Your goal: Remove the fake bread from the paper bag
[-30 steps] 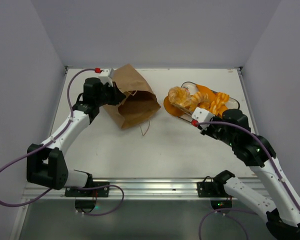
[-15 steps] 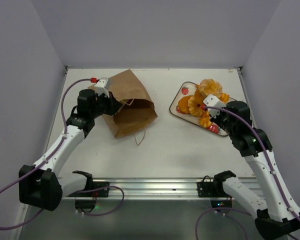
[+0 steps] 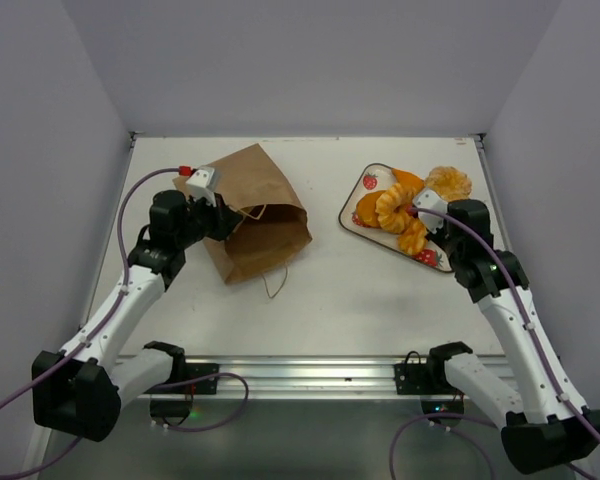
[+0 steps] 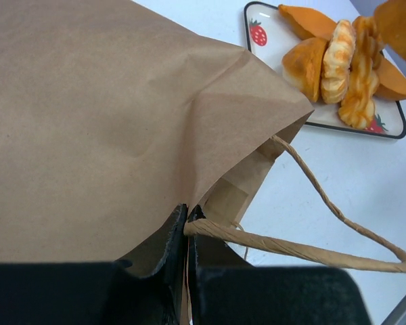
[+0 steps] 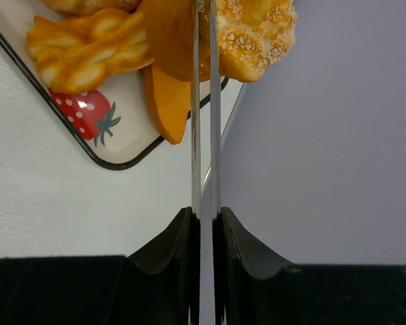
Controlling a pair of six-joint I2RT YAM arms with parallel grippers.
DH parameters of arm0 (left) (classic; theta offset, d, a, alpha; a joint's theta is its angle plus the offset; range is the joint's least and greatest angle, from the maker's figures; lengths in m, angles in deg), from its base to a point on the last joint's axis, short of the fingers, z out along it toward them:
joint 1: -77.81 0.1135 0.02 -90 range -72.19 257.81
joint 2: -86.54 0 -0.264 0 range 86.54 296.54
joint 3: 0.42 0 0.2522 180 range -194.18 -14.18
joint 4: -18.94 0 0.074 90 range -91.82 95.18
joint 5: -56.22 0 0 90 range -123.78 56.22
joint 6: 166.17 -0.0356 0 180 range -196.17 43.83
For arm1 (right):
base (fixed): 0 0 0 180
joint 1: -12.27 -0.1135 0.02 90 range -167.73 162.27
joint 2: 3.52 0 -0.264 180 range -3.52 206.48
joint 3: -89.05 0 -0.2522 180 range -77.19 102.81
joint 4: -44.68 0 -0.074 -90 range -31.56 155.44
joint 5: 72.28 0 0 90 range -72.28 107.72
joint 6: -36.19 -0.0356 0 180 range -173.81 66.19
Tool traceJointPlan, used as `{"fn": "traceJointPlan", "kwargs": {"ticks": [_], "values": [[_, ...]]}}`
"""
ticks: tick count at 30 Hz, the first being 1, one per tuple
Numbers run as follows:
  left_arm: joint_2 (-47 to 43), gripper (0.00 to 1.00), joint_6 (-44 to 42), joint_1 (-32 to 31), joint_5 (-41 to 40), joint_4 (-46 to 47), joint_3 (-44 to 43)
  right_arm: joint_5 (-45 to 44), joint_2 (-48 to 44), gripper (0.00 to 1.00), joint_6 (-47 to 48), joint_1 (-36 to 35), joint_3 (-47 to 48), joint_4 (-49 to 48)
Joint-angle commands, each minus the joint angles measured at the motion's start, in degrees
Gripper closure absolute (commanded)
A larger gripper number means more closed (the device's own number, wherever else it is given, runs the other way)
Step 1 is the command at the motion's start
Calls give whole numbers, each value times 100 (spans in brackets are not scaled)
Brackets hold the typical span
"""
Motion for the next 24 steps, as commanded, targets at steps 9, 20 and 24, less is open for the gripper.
{"fn": "traceJointPlan", "kwargs": {"ticks": [9,20,24], "values": [[-120,93,-77,47,210,285,53,-122,-9,93,202,23,-944,-677],[-112,93,-86,47,210,285,53,336,-194,58,-229,23,-611,-221],[-112,93,-86,56,210,285,44,520,-185,55,-396,23,-382,-62]]}}
